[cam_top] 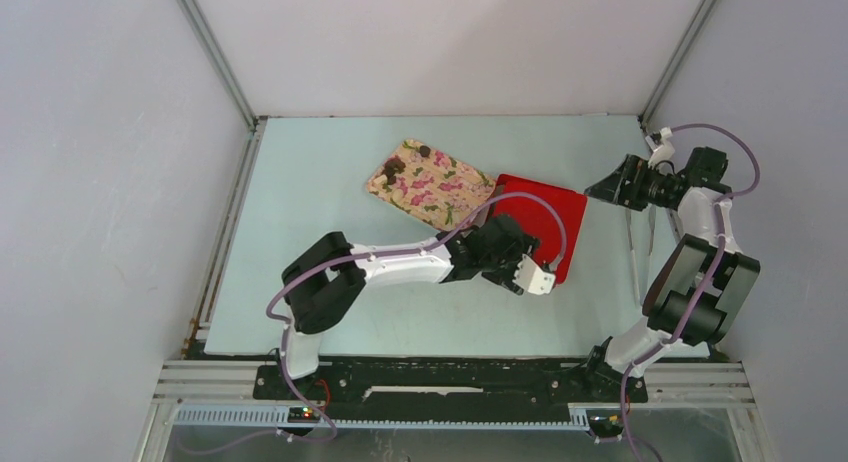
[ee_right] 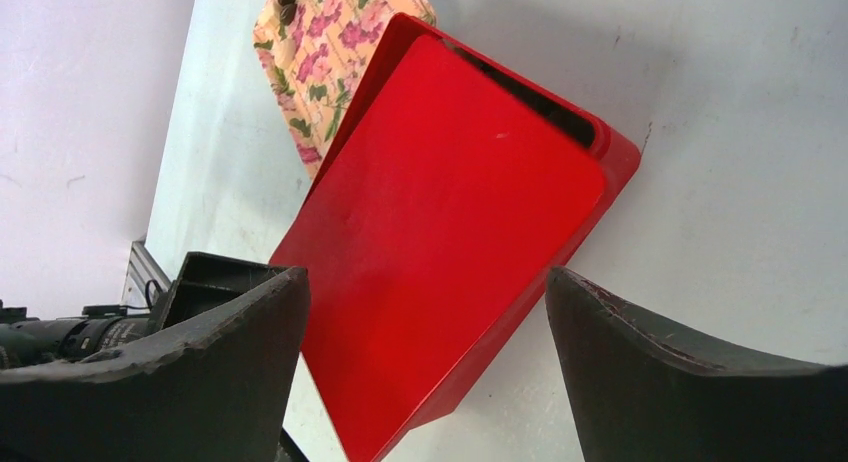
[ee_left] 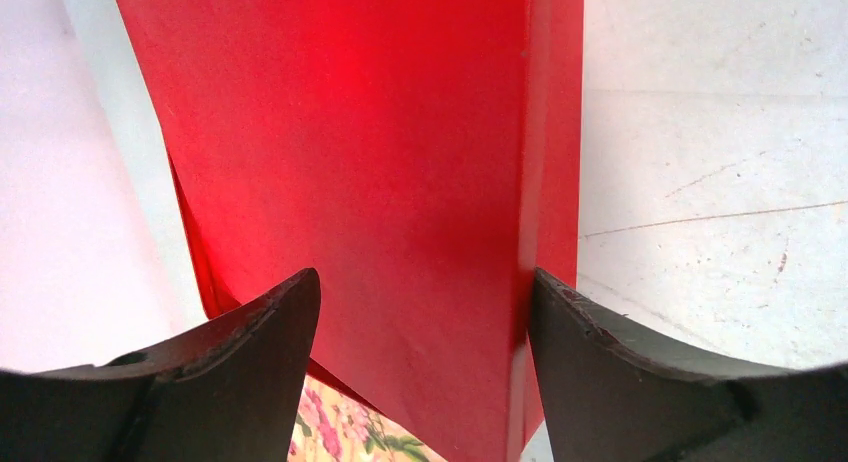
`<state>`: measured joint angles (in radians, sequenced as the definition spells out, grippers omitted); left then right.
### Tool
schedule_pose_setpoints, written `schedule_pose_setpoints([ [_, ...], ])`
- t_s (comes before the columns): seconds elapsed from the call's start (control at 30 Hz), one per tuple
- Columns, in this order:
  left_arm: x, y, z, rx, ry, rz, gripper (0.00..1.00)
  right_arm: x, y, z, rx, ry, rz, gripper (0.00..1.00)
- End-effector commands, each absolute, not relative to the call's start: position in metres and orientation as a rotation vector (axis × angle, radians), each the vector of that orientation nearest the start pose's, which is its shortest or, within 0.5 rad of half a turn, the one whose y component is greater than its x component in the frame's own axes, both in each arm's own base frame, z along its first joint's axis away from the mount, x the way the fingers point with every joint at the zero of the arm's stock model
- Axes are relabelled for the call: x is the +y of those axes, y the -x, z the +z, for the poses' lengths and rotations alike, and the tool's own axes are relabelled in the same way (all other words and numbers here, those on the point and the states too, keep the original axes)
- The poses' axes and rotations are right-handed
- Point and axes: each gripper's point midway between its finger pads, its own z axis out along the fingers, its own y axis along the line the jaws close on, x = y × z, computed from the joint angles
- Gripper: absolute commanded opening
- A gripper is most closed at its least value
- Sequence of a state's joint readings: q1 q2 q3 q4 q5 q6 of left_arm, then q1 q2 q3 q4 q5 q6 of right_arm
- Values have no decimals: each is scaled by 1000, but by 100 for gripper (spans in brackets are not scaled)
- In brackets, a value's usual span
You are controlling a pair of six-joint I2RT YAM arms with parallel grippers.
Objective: Pack the chocolate
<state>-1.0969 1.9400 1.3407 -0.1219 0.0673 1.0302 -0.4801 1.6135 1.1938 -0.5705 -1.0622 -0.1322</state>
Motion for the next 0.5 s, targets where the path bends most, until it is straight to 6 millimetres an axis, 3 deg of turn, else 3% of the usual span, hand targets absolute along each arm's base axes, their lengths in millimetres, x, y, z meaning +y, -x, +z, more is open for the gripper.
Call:
schedule_pose_setpoints([
  [0.0,-475,-277,120,1054,-1952,-105,78,-20,-369,179,2115,31,1013,89],
  [0.2,-478,-287,114,1093,-1968,-112,78,-20,-367,175,2125,24,1024,89],
  [0.47,-464,-274,113,1109,-1989,-153,78,-29,-368,150,2218,-53,977,87],
])
